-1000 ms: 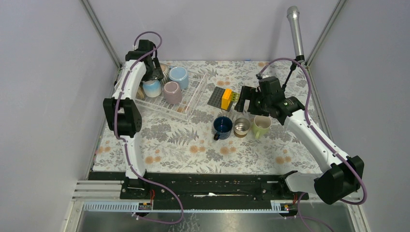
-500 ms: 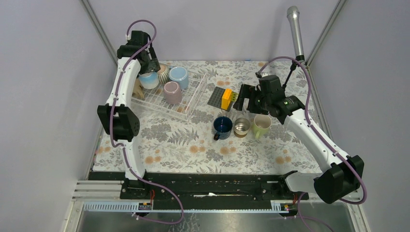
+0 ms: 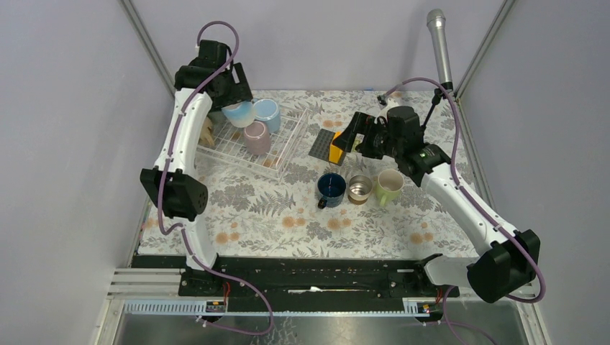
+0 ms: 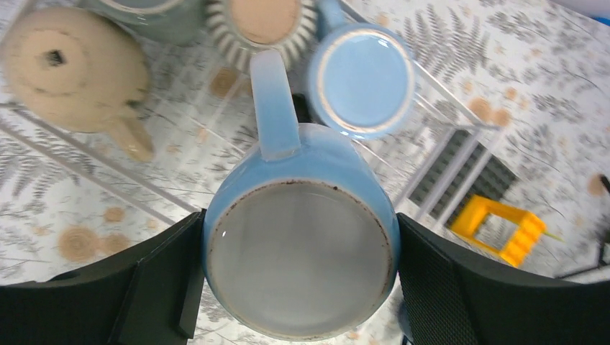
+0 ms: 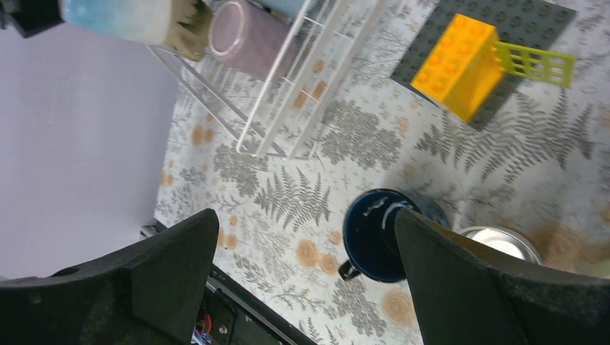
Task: Unload the cups from the dish rack
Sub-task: Unload the cup from the dish rack, then place the cup at the center of the board.
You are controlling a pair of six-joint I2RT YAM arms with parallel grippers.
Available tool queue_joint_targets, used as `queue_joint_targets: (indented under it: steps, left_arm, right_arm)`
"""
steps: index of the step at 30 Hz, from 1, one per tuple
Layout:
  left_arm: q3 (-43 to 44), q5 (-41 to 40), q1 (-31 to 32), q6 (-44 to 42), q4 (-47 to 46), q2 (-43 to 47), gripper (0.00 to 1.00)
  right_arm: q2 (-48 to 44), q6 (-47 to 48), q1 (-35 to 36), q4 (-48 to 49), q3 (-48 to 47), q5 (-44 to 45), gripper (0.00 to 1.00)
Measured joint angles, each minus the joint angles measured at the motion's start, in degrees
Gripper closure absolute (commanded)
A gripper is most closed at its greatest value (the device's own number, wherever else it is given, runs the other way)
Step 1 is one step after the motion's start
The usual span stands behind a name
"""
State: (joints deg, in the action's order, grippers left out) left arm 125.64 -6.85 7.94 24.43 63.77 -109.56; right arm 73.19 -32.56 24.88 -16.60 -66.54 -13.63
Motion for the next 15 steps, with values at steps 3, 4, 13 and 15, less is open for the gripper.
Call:
queue_joint_targets:
  steps: [3,4,13,15]
  left_arm:
    - [-0.3,3.0,1.7,1.4,-0.4,0.8,1.0]
    - [-0.7,4.3,2.3,1.9,-0.7,1.2,1.0]
    - [-5.8,15.2,5.4,7.1,-3.5,4.1,1.0]
    - [-6.9,17.6,6.0,8.3,-4.5,4.4,1.0]
  right_arm:
    - [0.0,-1.8,0.7,4.3,1.5,-1.5,0.0]
    - [0.1,-2.5,0.9,6.1,2.1,-2.2,0.0]
    - [1.7,-8.9,3.1,23.3,7.3,-6.1,0.0]
    - [2.4,-10.1,3.6,26.7,8.6,-6.8,0.0]
